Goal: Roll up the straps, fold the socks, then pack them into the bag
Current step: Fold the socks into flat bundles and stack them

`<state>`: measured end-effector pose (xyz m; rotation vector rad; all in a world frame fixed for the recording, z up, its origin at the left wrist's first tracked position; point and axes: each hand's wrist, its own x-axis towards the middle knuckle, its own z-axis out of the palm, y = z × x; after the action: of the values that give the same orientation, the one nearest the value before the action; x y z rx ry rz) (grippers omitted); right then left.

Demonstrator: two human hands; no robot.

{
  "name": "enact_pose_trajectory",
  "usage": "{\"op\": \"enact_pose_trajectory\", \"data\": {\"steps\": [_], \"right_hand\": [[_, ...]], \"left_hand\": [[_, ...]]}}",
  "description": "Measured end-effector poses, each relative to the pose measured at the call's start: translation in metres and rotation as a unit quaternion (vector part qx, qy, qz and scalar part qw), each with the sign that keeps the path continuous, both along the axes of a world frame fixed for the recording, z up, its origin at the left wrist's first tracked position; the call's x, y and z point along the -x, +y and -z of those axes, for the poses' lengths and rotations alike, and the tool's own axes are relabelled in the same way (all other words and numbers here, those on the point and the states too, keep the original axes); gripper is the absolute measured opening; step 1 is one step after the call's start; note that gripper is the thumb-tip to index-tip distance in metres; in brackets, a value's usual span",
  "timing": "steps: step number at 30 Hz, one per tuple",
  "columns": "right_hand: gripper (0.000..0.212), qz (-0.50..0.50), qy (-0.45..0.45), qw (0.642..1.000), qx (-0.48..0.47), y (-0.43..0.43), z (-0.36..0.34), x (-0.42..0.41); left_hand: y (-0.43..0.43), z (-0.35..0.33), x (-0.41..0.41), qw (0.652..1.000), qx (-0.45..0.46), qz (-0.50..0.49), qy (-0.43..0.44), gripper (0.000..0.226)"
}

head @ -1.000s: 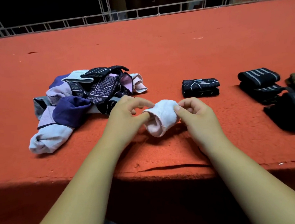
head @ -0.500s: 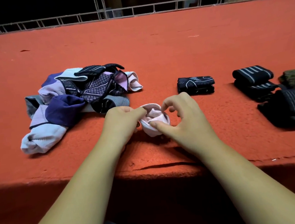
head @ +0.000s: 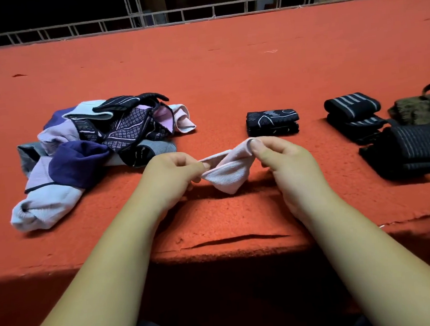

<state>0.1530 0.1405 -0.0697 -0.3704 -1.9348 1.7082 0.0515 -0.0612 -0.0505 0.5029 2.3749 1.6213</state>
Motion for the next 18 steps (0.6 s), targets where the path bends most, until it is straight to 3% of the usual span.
{"op": "enact_pose_trajectory", "data": {"steps": [4, 7, 10, 12, 14, 16, 18], "right_hand": [[0.016, -0.007, -0.015, 0.975, 0.223, 0.012, 0.0, 0.003], [0.017, 0.008, 0.009, 0.954, 0.301, 0.019, -0.004, 0.006], [0.019, 0.032, 0.038, 0.933, 0.356, 0.03, -0.007, 0.005], [0.018, 0.058, 0.069, 0.911, 0.402, 0.042, -0.008, 0.005], [0.018, 0.088, 0.091, 0.911, 0.392, 0.055, -0.005, 0.004], [0.018, 0.102, 0.1, 0.916, 0.376, 0.061, -0.002, 0.002], [0.016, 0.095, 0.082, 0.941, 0.314, 0.06, 0.0, 0.0]], "left_hand": [[0.007, 0.005, 0.007, 1.0, -0.015, -0.021, -0.005, 0.022], [0.01, 0.008, 0.017, 0.998, -0.044, -0.042, -0.032, 0.023], [0.011, 0.011, 0.031, 0.978, -0.132, -0.066, -0.145, 0.024], [0.005, 0.011, 0.041, 0.943, -0.214, -0.106, -0.232, 0.018], [0.001, 0.011, 0.046, 0.923, -0.258, -0.115, -0.26, 0.016], [0.004, 0.009, 0.041, 0.928, -0.265, -0.089, -0.248, 0.014], [0.013, 0.006, 0.03, 0.927, -0.287, -0.054, -0.236, 0.014]]}}
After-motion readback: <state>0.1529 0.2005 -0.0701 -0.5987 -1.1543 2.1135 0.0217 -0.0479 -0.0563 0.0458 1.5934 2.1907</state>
